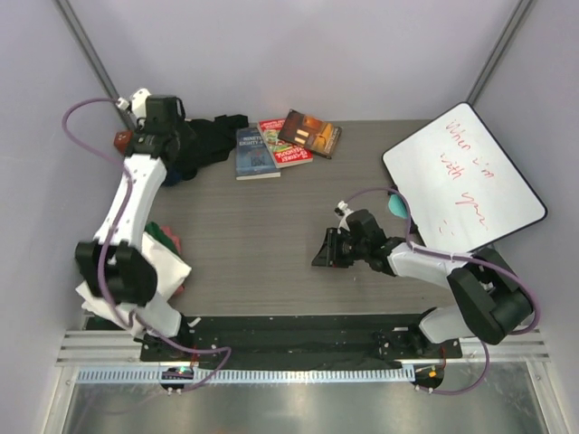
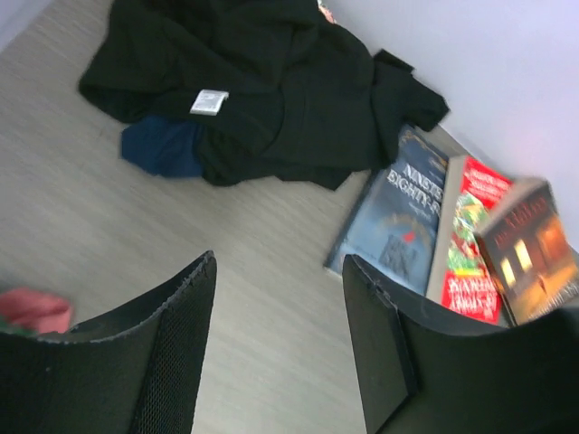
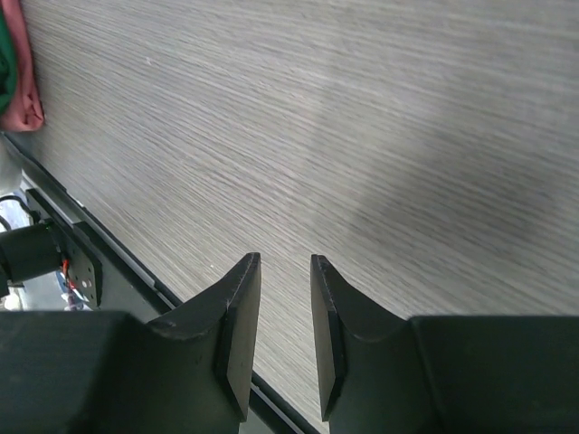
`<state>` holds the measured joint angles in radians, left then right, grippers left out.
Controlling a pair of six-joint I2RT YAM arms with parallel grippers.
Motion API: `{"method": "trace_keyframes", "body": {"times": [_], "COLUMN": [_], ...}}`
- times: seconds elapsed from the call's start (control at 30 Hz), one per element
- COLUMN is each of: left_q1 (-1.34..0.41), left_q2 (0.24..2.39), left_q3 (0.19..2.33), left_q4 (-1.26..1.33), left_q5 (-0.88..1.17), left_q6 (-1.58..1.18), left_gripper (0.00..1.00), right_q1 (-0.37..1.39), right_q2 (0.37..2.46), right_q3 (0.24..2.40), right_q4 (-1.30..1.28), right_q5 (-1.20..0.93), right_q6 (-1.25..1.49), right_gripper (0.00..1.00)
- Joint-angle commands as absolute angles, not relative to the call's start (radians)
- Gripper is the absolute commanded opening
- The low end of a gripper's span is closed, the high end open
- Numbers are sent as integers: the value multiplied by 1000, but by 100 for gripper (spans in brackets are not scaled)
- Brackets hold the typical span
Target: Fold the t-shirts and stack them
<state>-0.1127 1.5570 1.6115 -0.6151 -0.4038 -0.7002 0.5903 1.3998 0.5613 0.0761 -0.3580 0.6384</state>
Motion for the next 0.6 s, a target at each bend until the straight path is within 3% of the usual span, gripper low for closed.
{"method": "trace_keyframes", "body": {"times": [0.0, 0.13, 0.57], "left_q1": [-51, -12, 52], "left_q2": [1813, 2006, 2301], "left_q3": [1796, 1962, 2149], "left_q4": [-572, -604, -649], "left_q5": [-325, -203, -202], "left_q6": [-707, -738, -738], "left_gripper": [58, 57, 58], "right_q1": [595, 595, 595], "right_q2": [1359, 1358, 1422], "right_q3": [542, 545, 535], "right_q4": [110, 103, 120], "right_q5": [-367, -370, -385], "right_q6": [663, 661, 646], "right_gripper": [34, 34, 34]}}
